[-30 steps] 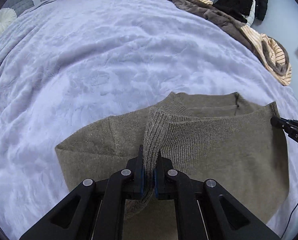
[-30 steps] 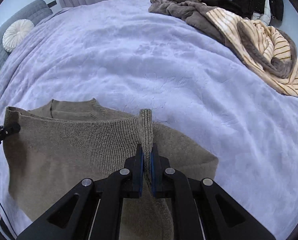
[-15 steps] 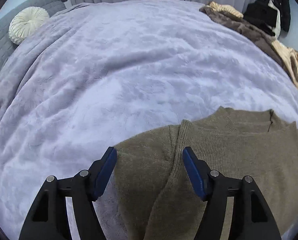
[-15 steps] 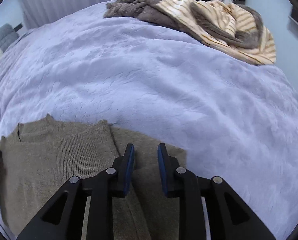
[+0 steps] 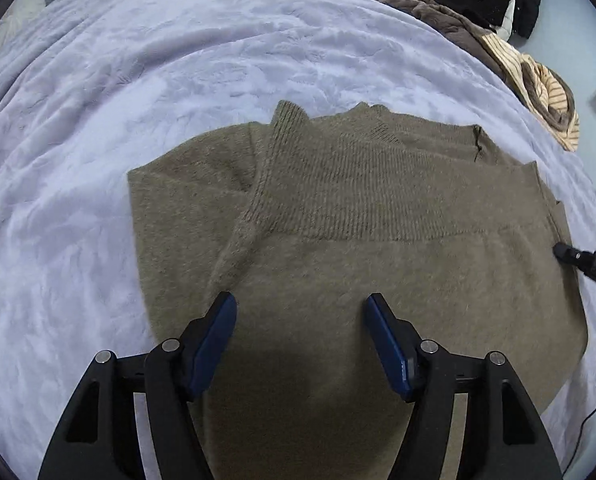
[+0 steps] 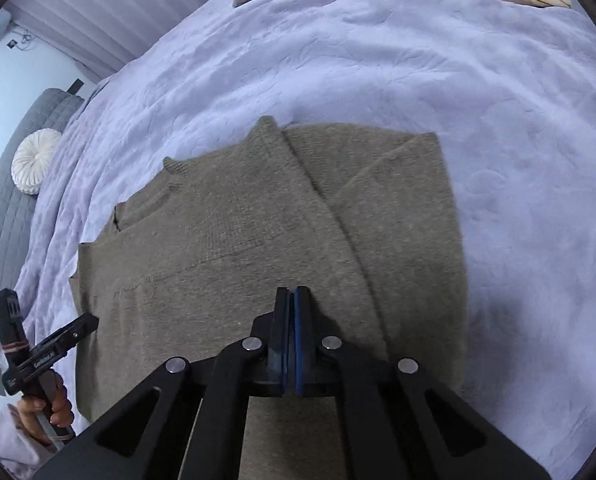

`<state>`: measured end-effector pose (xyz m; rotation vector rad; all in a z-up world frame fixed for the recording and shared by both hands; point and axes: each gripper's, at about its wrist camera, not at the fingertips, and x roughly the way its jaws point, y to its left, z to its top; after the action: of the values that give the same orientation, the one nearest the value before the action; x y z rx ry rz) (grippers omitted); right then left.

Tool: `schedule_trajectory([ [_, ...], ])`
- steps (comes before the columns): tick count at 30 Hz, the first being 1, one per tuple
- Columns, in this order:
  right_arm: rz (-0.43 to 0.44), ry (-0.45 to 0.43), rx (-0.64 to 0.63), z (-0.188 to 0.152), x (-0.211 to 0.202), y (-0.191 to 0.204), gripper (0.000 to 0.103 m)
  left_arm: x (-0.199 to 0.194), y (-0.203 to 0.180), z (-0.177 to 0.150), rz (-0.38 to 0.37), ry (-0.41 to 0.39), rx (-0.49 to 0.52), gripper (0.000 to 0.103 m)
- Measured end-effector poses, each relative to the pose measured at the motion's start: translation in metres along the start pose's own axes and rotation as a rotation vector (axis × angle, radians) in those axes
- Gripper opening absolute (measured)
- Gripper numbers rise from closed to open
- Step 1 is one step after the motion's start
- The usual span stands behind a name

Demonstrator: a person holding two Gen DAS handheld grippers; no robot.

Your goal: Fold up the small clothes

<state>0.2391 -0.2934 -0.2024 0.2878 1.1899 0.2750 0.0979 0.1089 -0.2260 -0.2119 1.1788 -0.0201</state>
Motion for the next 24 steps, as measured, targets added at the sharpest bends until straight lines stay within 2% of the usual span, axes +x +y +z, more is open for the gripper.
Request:
schedule_trajectory([
  [1, -0.047, -0.002, 0.006, 0.0, -0.006, -0.004, 0.0, -0.005, 0.006, -0.003, 0.004, 0.011, -0.014, 0.068],
  [3, -0.043, 0.0, 0.045, -0.005, -0.021, -0.011, 0.006, -0.017, 0.02, -0.012, 0.065, 0.049, -0.074, 0.094],
  [4, -0.046, -0.001, 0.067, -0.011, -0.032, -0.013, 0.012, -0.026, 0.029, -0.021, 0.046, 0.052, -0.119, 0.094],
  [6, 0.031, 0.009, 0.106, -0.025, -0.047, -0.016, 0.026, -0.042, 0.043, -0.04, -0.038, 0.073, -0.212, 0.094],
  [7, 0.09, 0.021, 0.134, -0.036, -0.054, -0.017, 0.042, -0.047, 0.049, -0.052, -0.067, 0.09, -0.26, 0.094],
  [8, 0.158, 0.04, 0.174, -0.052, -0.062, -0.019, 0.054, -0.05, 0.054, -0.063, -0.097, 0.109, -0.311, 0.094],
  [11, 0.307, 0.133, 0.325, -0.101, -0.065, -0.028, 0.055, -0.045, 0.066, -0.098, -0.217, 0.191, -0.498, 0.094],
  [13, 0.344, 0.174, 0.439, -0.129, -0.06, -0.038, 0.055, -0.036, 0.067, -0.117, -0.267, 0.217, -0.596, 0.094],
  [15, 0.331, 0.163, 0.529, -0.145, -0.054, -0.049, 0.055, -0.027, 0.062, -0.122, -0.266, 0.216, -0.626, 0.094],
  [17, 0.351, 0.09, 0.611, -0.147, -0.048, -0.062, 0.055, -0.022, 0.06, -0.12, -0.257, 0.192, -0.649, 0.094],
  [18, 0.362, 0.049, 0.644, -0.146, -0.046, -0.067, 0.055, -0.02, 0.059, -0.117, -0.252, 0.169, -0.666, 0.09],
  [19, 0.379, 0.016, 0.683, -0.144, -0.041, -0.072, 0.055, -0.021, 0.059, -0.115, -0.24, 0.142, -0.68, 0.08],
  [20, 0.391, 0.013, 0.713, -0.141, -0.035, -0.074, 0.054, -0.021, 0.059, -0.111, -0.212, 0.135, -0.675, 0.053],
  [21, 0.394, 0.029, 0.74, -0.138, -0.028, -0.076, 0.047, -0.02, 0.058, -0.107, -0.183, 0.145, -0.652, 0.026],
  [22, 0.395, 0.044, 0.75, -0.133, -0.023, -0.075, 0.012, -0.022, 0.06, -0.105, -0.203, 0.141, -0.641, 0.02],
  [24, 0.373, 0.041, 0.677, -0.119, -0.033, -0.064, 0.01, -0.036, 0.055, -0.1, -0.19, 0.104, -0.582, 0.019],
])
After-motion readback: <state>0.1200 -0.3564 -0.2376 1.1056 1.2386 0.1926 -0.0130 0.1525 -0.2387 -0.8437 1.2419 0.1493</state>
